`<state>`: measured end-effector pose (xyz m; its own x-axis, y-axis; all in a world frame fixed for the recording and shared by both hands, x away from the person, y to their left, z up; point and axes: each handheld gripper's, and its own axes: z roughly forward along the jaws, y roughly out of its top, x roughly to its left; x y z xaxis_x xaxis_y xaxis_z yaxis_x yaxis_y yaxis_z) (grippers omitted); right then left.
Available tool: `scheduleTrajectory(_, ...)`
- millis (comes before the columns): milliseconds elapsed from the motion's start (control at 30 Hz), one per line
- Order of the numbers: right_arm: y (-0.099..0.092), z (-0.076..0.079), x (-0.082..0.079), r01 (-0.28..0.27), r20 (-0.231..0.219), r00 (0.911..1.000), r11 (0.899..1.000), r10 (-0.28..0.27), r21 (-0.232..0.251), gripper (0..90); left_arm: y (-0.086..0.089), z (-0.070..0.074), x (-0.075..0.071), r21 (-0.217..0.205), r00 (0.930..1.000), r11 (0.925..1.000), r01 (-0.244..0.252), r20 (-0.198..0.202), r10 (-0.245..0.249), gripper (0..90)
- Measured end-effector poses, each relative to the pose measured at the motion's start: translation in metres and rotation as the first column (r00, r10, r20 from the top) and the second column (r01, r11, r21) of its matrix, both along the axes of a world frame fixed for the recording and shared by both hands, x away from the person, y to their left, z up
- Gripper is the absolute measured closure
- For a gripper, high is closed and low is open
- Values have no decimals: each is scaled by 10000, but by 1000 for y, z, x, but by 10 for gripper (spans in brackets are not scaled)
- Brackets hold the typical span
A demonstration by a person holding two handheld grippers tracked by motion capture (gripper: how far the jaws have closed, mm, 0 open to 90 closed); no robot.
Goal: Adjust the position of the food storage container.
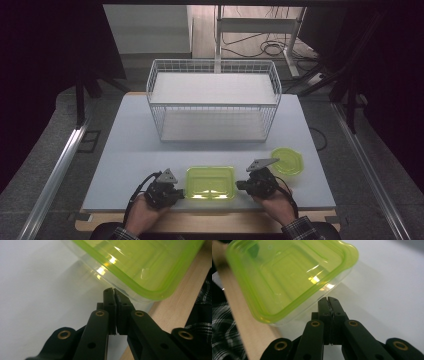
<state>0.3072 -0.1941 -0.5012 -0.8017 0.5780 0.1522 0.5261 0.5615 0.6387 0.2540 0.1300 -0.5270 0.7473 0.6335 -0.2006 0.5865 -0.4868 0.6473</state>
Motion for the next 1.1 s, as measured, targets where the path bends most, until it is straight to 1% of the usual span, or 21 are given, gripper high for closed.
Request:
scheduleTrajectory(133,0,2,13,181,183,9997,9998,-179,-104,890,-8,1,-3,-32,9997,9997,247,61,-247,877)
scheduleTrajectory(333,0,-1,24,413,269,9988,9989,-407,-225,890,-17,0,-6,6,9987,9988,496,68,-496,868)
scheduleTrajectory(433,1,-1,23,436,312,9986,9987,-428,-271,890,-18,0,-8,198,9984,9984,536,174,-539,857)
scheduleTrajectory(467,0,0,20,455,453,9980,9984,-439,-332,888,-16,1,-9,234,9986,9987,448,264,-454,846)
scheduleTrajectory(500,0,0,20,455,453,9980,9984,-439,-332,888,-14,2,-9,242,9988,9990,368,325,-376,846)
scheduleTrajectory(533,-2,2,15,462,615,9972,9981,-435,-418,877,-11,4,-10,281,9987,9994,183,476,-196,810)
scheduleTrajectory(567,-3,3,14,432,700,9968,9979,-398,-478,869,-5,5,-12,314,9975,9994,-162,689,140,787)
scheduleTrajectory(633,-7,3,11,468,806,9958,9975,-425,-530,850,-1,6,-13,354,9966,9990,-264,786,235,715)
scheduleTrajectory(667,-9,4,9,530,826,9954,9972,-485,-531,839,4,8,-16,313,9936,9978,-582,983,549,678)
scheduleTrajectory(700,-9,4,9,530,826,9954,9972,-485,-531,839,4,8,-16,313,9936,9978,-582,983,549,651)
scheduleTrajectory(733,-14,5,6,537,937,9944,9976,-494,-443,813,7,9,-17,311,9919,9970,-709,1076,671,616)
scheduleTrajectory(767,-14,5,6,537,937,9944,9976,-494,-443,813,9,9,-18,308,9907,9965,-778,1146,738,616)
scheduleTrajectory(800,-16,7,2,605,1071,9926,9977,-567,-321,778,12,11,-19,241,9867,9947,-996,1319,955,548)
scheduleTrajectory(833,-16,7,2,605,1071,9926,9977,-567,-321,778,12,11,-19,241,9867,9947,-996,1319,955,514)
scheduleTrajectory(867,-19,10,-1,613,1297,9898,9980,-586,-167,734,14,11,-19,184,9851,9939,-1087,1358,1053,482)
scheduleTrajectory(900,-19,10,-1,613,1297,9898,9980,-586,-167,734,16,12,-19,119,9839,9932,-1156,1387,1129,482)
scheduleTrajectory(933,-20,12,-3,590,1390,9886,9982,-572,-91,709,18,12,-19,57,9830,9923,-1236,1377,1217,456)
scheduleTrajectory(1000,-22,14,-6,597,1599,9853,9982,-603,86,655,21,13,-20,51,9815,9914,-1310,1415,1290,418)
scheduleTrajectory(1033,-23,15,-9,543,1707,9836,9981,-585,293,585,23,13,-20,22,9811,9910,-1338,1417,1321,375)
scheduleTrajectory(1067,-24,16,-10,541,1735,9831,9980,-591,335,544,25,13,-20,71,9797,9901,-1402,1454,1377,349)
scheduleTrajectory(1100,-24,16,-10,541,1735,9831,9980,-591,335,544,25,13,-20,71,9797,9901,-1402,1454,1377,315)
